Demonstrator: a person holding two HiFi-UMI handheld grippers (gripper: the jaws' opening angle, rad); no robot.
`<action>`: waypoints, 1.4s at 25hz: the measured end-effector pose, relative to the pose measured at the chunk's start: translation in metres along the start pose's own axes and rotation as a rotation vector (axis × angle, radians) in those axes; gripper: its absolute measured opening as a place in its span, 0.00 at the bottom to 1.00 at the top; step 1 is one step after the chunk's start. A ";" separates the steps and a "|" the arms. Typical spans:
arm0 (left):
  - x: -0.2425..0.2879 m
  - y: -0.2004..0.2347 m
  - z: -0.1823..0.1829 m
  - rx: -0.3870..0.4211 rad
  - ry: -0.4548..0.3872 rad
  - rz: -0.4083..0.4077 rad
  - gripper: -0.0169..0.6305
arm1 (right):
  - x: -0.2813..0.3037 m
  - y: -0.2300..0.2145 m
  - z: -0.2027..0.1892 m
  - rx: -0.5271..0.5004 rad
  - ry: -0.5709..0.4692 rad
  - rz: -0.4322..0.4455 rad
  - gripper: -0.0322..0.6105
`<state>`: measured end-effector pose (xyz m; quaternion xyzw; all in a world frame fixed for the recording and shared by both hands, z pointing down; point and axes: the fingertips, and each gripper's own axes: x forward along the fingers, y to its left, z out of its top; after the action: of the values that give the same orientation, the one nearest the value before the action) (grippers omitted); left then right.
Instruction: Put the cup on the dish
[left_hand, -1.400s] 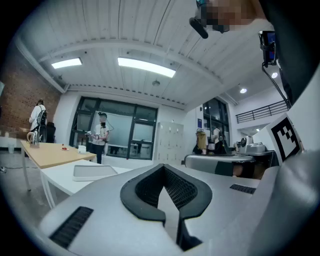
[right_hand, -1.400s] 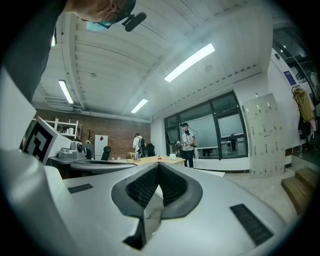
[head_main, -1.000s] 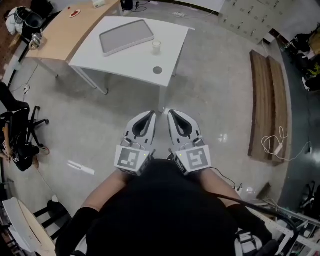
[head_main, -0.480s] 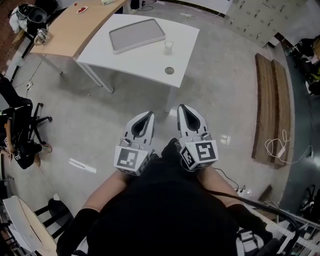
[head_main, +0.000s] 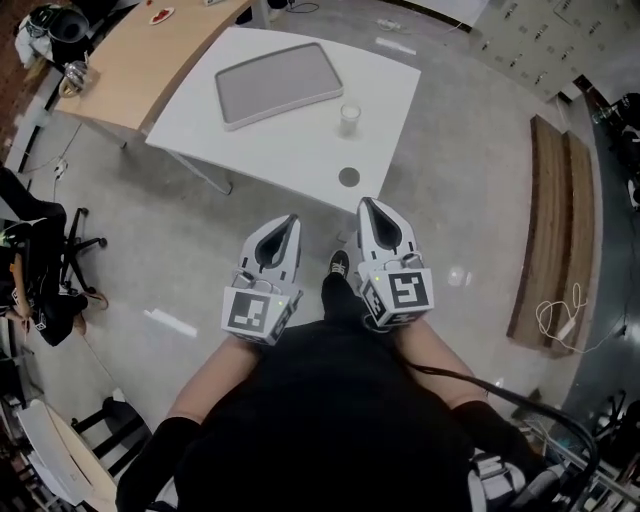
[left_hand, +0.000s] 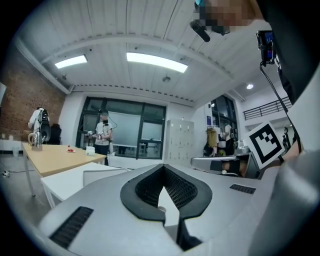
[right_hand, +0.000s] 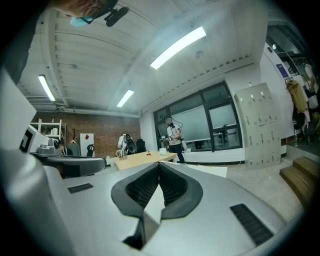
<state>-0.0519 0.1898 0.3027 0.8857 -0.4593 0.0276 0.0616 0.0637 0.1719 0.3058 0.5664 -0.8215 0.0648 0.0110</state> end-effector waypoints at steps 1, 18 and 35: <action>0.022 0.008 0.000 -0.003 0.009 0.002 0.02 | 0.019 -0.011 0.001 -0.002 0.004 0.009 0.07; 0.220 0.113 -0.018 -0.009 0.104 0.015 0.02 | 0.217 -0.094 -0.029 0.041 0.118 0.047 0.07; 0.320 0.249 -0.066 -0.028 0.193 -0.282 0.02 | 0.350 -0.097 -0.092 0.105 0.238 -0.303 0.07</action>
<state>-0.0702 -0.2027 0.4230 0.9337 -0.3227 0.0972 0.1209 0.0239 -0.1769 0.4381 0.6718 -0.7151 0.1717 0.0879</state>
